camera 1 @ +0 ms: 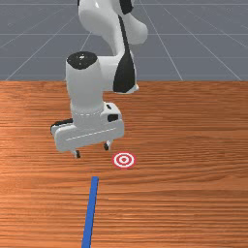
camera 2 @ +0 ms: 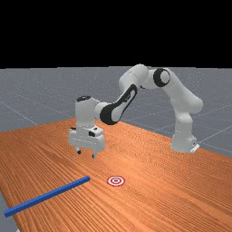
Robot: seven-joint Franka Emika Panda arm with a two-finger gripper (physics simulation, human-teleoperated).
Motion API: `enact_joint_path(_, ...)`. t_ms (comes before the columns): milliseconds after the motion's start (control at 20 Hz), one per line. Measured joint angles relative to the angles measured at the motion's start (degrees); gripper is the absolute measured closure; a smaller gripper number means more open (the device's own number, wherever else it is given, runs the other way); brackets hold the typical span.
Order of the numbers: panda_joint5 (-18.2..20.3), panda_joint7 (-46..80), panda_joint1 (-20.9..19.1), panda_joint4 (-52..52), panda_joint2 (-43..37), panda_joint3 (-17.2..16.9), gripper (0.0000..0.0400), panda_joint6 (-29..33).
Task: Pull the pivot to the target area
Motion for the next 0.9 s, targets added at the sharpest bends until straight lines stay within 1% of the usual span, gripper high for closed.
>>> enact_joint_path(50,-1.0,-6.0,0.1,3.8,2.2,0.8,0.0,-1.8)
enact_joint_path(100,-1.5,-8.5,0.7,8.9,5.0,1.0,0.0,-4.0)
enact_joint_path(150,0.1,0.6,2.8,15.2,8.2,-1.1,0.0,-6.5)
enact_joint_path(200,0.1,-1.4,4.6,26.5,14.1,-1.5,0.0,-11.5)
enact_joint_path(250,1.8,11.4,5.5,26.6,14.3,-3.3,0.0,-11.3)
enact_joint_path(450,1.8,11.4,5.5,26.5,14.4,-3.3,0.0,-11.3)
enact_joint_path(500,0.5,11.6,7.6,36.4,19.3,-5.1,0.0,-15.4)
enact_joint_path(550,1.8,11.4,5.5,26.5,14.4,-3.3,0.0,-11.3)
enact_joint_path(650,1.7,11.4,5.7,27.5,15.7,-3.4,0.0,-11.2)
enact_joint_path(900,1.3,11.1,6.7,33.8,24.3,-4.2,0.0,-10.2)
